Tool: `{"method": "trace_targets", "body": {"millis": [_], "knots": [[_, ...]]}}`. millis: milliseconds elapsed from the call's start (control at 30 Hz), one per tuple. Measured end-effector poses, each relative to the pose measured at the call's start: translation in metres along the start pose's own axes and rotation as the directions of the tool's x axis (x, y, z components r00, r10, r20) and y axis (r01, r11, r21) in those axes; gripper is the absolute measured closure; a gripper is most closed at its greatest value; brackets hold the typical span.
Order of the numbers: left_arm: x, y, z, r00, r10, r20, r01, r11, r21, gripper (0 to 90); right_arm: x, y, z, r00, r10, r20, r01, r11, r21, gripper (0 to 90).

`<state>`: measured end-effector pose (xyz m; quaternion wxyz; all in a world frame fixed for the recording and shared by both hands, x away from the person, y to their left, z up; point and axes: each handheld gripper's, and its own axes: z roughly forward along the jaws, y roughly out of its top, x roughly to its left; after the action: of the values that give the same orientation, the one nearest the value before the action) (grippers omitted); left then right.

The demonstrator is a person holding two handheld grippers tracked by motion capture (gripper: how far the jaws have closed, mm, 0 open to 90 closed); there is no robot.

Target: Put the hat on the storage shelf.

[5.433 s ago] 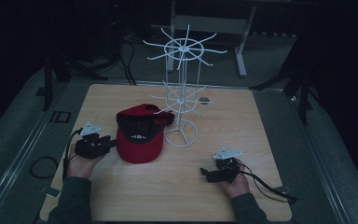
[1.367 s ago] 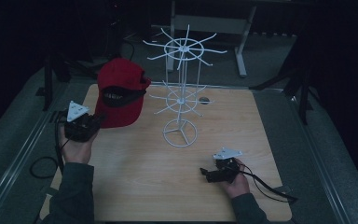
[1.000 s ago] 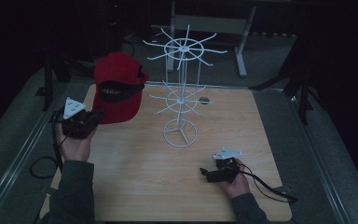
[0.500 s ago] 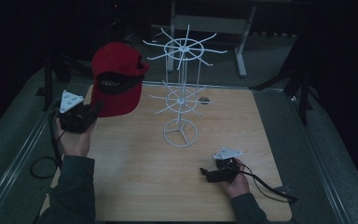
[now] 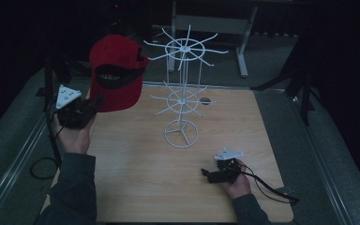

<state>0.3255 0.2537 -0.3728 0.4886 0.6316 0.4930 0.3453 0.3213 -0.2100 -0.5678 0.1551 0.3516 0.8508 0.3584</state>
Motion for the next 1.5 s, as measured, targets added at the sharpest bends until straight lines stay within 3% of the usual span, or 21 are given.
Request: {"method": "trace_targets", "body": {"millis": [767,1167,1500], "knots": [[0.001,0.016,-0.006,0.9991,-0.039,0.013,0.04,0.9963,-0.076,85.9,0.0,0.0,0.0,1.0,0.003,-0.002,-0.003,1.0,-0.001,13.6],[-0.001,0.026,-0.011,0.9987,-0.037,0.034,0.041,0.992,-0.119,85.9,0.0,0.0,0.0,1.0,0.0,-0.001,0.0,1.0,0.0,13.7],[-0.003,0.034,-0.016,0.999,-0.04,0.022,0.043,0.9869,-0.156,86.1,0.0,0.0,0.0,1.0,0.001,-0.001,-0.001,1.0,0.0,13.6]]}}
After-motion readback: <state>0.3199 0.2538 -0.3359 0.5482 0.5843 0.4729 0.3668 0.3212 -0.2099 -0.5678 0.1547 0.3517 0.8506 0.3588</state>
